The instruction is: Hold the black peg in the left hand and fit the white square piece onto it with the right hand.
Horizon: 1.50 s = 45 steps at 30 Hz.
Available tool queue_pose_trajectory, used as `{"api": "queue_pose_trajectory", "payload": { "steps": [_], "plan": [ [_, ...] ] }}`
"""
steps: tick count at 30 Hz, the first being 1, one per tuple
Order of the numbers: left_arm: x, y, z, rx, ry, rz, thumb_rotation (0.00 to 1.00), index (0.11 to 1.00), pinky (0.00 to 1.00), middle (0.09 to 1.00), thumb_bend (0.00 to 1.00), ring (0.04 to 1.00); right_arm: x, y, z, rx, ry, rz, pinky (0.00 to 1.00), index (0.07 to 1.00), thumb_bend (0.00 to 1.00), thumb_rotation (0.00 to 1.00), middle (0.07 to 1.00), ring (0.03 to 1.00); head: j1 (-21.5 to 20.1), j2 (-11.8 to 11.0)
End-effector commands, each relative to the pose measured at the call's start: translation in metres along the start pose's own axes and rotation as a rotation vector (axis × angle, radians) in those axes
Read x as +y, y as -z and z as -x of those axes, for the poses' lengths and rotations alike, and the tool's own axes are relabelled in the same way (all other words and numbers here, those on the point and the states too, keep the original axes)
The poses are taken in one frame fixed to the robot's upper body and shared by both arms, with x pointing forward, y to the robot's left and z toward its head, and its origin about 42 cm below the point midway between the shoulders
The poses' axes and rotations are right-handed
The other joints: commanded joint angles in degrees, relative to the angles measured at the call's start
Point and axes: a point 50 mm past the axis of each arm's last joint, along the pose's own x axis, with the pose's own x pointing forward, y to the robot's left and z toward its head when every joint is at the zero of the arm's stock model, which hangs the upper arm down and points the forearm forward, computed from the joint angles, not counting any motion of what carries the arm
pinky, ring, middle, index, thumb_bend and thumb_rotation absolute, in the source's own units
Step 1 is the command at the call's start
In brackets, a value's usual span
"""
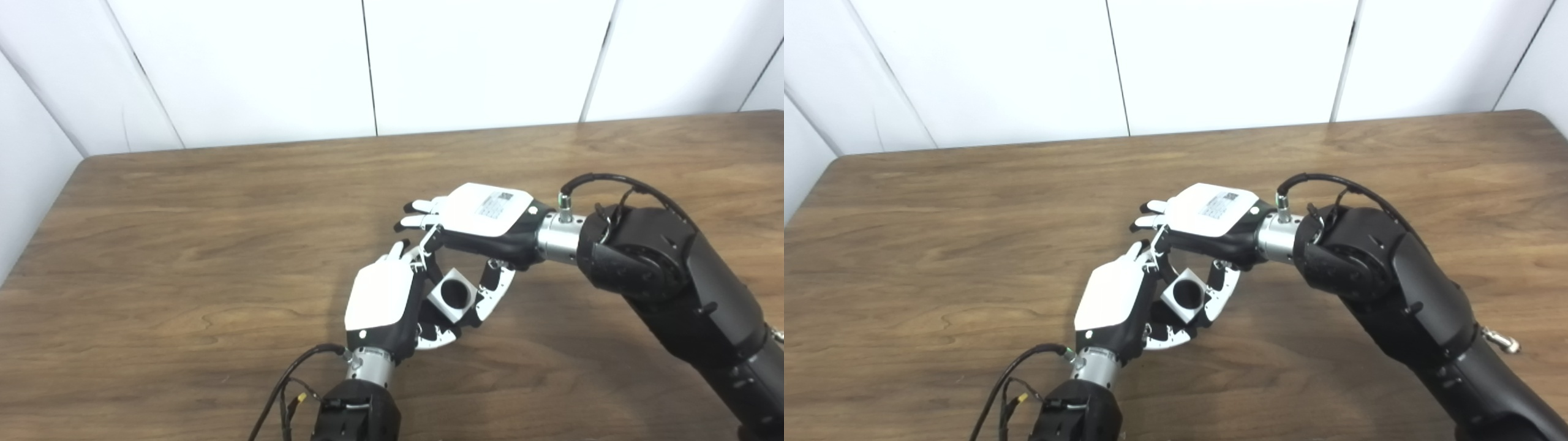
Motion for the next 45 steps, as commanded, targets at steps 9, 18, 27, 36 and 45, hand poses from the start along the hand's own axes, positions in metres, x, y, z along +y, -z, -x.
{"api": "queue_pose_trajectory", "payload": {
  "steps": [9,18,27,36,45],
  "plan": [
    [-0.004,-0.018,-0.001,-0.006,-0.034,0.022,0.16,0.580,0.92,0.896,0.68,0.977,-0.013,0.003,0.004,-0.001,0.018,0.047,0.93,0.611,0.93,0.24,0.946,1.000,0.2,-0.1],
    [-0.004,-0.018,-0.002,0.011,-0.043,0.009,0.22,0.669,0.94,0.906,0.76,0.988,-0.014,0.006,0.004,-0.002,0.039,0.035,0.94,0.626,0.92,0.25,0.944,1.000,0.5,-0.3],
    [-0.004,-0.018,-0.002,0.017,-0.049,0.019,0.22,0.673,0.92,0.905,0.77,0.986,-0.017,0.007,0.005,0.001,0.038,0.025,0.94,0.644,0.91,0.26,0.950,1.000,0.7,-0.3],
    [-0.004,-0.018,-0.003,0.020,-0.057,0.016,0.25,0.682,0.91,0.900,0.77,0.977,-0.020,0.013,0.007,0.002,0.067,0.003,0.93,0.642,0.93,0.26,0.941,1.000,0.9,-0.6],
    [0.002,-0.009,-0.003,0.022,-0.087,0.016,0.25,0.692,0.89,0.895,0.78,0.967,-0.028,0.016,0.009,0.027,0.091,-0.003,0.93,0.650,0.93,0.26,0.946,1.000,1.1,-0.8]
  ]
}}
